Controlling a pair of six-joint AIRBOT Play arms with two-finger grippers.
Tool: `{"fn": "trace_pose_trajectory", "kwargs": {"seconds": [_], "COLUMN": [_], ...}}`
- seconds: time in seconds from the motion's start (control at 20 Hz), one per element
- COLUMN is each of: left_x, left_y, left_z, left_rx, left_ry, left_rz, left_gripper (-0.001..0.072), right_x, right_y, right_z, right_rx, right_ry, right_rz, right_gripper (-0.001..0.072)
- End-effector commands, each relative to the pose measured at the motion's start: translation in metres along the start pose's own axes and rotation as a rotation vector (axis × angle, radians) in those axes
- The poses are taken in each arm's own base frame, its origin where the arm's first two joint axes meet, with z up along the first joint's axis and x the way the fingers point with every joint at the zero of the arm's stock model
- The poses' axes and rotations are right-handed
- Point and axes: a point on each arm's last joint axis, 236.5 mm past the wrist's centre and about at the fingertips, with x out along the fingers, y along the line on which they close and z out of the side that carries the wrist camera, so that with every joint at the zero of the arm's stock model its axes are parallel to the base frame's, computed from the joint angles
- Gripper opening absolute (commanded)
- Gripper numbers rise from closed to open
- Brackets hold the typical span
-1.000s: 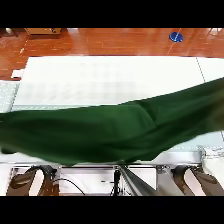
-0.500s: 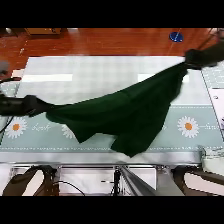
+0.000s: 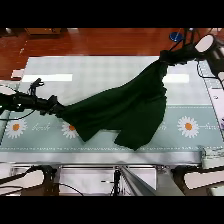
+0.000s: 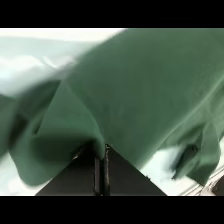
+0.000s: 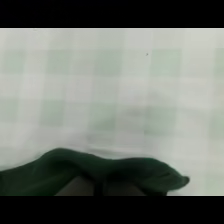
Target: Fold the shirts.
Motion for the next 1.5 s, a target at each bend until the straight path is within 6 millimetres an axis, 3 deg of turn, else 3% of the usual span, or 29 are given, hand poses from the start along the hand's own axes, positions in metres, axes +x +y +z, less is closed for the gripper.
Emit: {"fn": "trace_pose_trajectory", "kwargs": {"seconds": [0.0, 0.1, 0.2, 0.3, 0.45, 0.55, 0.6, 0.7, 0.8, 1.05, 1.15, 1.45], "left_x": [0.022, 0.017, -0.01, -0.057, -0.125, -0.146, -0.147, -0.128, -0.099, -0.025, -0.007, 0.019], "left_y": [0.013, 0.01, -0.002, -0.017, -0.024, -0.017, -0.016, -0.018, -0.017, -0.006, -0.004, -0.007], "left_z": [0.02, 0.031, 0.044, 0.051, 0.041, 0.018, 0.002, -0.032, -0.067, -0.135, -0.146, -0.139], "left_rx": [-0.082, -0.082, -0.042, -0.015, -0.039, -0.061, -0.077, -0.11, -0.144, -0.224, -0.227, -0.197], "left_ry": [-0.044, -0.074, -0.077, -0.059, -0.107, -0.164, -0.176, -0.167, -0.115, 0.066, 0.094, 0.057], "left_rz": [-0.029, -0.043, -0.085, -0.148, -0.168, -0.099, -0.081, -0.083, -0.096, -0.11, -0.085, -0.004], "left_gripper": [0.0024, 0.0059, 0.0345, 0.0344, 0.0342, 0.0343, 0.0346, 0.0544, 0.0598, 0.06, 0.0609, 0.0609], "right_x": [0.021, 0.02, 0.016, 0.011, 0.006, 0.005, 0.005, 0.005, 0.005, 0.005, 0.004, 0.004], "right_y": [-0.004, -0.003, -0.001, 0.0, 0.002, 0.001, 0.001, -0.001, -0.003, -0.003, -0.002, -0.002], "right_z": [-0.02, -0.024, -0.029, -0.034, -0.039, -0.039, -0.038, -0.037, -0.039, -0.04, -0.041, -0.043], "right_rx": [0.011, 0.004, -0.001, -0.018, -0.053, -0.057, -0.059, -0.064, -0.067, -0.067, -0.067, -0.078], "right_ry": [0.073, 0.092, 0.116, 0.14, 0.16, 0.16, 0.159, 0.156, 0.162, 0.165, 0.173, 0.181], "right_rz": [0.004, 0.007, 0.012, 0.016, 0.02, 0.016, 0.014, 0.005, 0.001, 0.001, 0.002, 0.005], "right_gripper": [0.0042, 0.0043, 0.0043, 0.0043, 0.0043, 0.0042, 0.0043, 0.0043, 0.0043, 0.0043, 0.0043, 0.0043]}}
